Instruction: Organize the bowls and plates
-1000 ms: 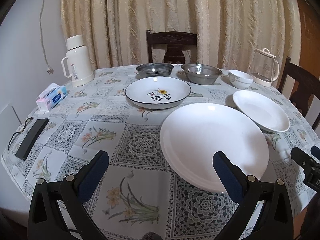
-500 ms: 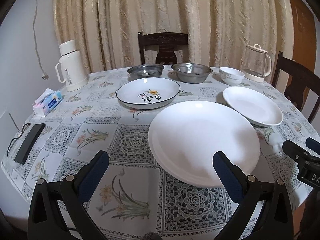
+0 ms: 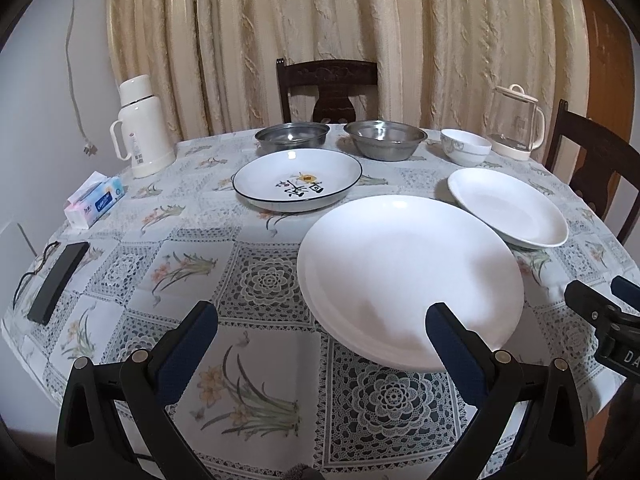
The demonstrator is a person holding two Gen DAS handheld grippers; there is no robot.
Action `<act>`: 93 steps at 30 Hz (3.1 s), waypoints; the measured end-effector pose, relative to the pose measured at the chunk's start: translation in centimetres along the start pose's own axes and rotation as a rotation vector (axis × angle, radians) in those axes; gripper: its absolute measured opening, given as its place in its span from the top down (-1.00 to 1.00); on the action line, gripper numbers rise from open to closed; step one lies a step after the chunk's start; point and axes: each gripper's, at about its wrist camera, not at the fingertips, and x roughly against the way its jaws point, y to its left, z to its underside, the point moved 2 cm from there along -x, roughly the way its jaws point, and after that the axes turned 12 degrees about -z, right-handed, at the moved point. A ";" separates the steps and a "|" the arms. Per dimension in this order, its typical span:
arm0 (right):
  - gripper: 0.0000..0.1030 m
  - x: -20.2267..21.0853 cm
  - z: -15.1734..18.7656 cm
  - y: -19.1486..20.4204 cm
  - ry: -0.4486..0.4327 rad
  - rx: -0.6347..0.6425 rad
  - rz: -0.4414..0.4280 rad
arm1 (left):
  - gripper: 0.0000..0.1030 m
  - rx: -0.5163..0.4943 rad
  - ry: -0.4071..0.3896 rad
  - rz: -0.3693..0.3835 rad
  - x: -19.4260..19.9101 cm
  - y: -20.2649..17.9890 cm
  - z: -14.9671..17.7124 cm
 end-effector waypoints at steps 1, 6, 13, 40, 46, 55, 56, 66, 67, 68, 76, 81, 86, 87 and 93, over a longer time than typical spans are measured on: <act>-1.00 -0.1 0.0 0.0 0.002 -0.002 -0.001 | -1.00 0.000 0.001 0.000 0.0 0.0 0.0; -1.00 -0.3 0.2 -0.2 0.016 -0.016 -0.009 | -1.00 -0.002 0.008 0.002 -0.3 0.0 0.1; -1.00 -1.3 0.7 -0.2 0.045 -0.021 -0.012 | -1.00 0.005 0.027 0.003 -1.1 0.3 0.3; -1.00 -5.7 -0.5 0.4 0.125 -0.128 -0.137 | -1.00 0.056 0.103 0.021 -6.3 1.6 -0.7; -1.00 -7.1 -1.0 1.2 0.159 -0.130 -0.148 | -1.00 0.057 0.121 0.037 -7.6 1.4 -1.5; -1.00 -8.5 -1.3 1.7 0.187 -0.128 -0.153 | -1.00 0.076 0.210 0.078 -10.3 1.0 -1.9; -1.00 -8.6 -1.2 1.8 0.188 -0.122 -0.150 | -1.00 0.074 0.221 0.085 -10.5 0.9 -1.8; -1.00 -8.0 -1.1 0.9 0.171 -0.137 -0.219 | -1.00 0.042 0.256 0.119 -11.2 0.8 -1.4; -1.00 -7.9 -1.1 0.6 0.162 -0.155 -0.244 | -1.00 0.043 0.255 0.128 -11.2 0.9 -1.4; -1.00 -7.7 -1.1 0.2 0.153 -0.174 -0.272 | -1.00 0.047 0.254 0.143 -11.1 1.1 -1.4; -1.00 -7.7 -1.3 0.6 0.165 -0.160 -0.289 | -1.00 0.093 0.249 0.236 -10.8 2.3 -1.3; -0.98 -8.2 -2.1 -0.1 0.164 -0.226 -0.325 | -1.00 0.093 0.250 0.221 -10.8 2.1 -1.5; -0.69 -9.1 -2.5 0.4 0.168 -0.226 -0.343 | -0.92 0.124 0.253 0.237 -11.3 2.3 -2.2; -0.63 -9.2 -2.5 0.7 0.170 -0.214 -0.343 | -0.92 0.129 0.253 0.243 -11.3 2.3 -2.3; -0.28 -9.7 -2.4 2.1 0.183 -0.156 -0.362 | -0.55 0.135 0.248 0.300 -11.8 1.4 -3.1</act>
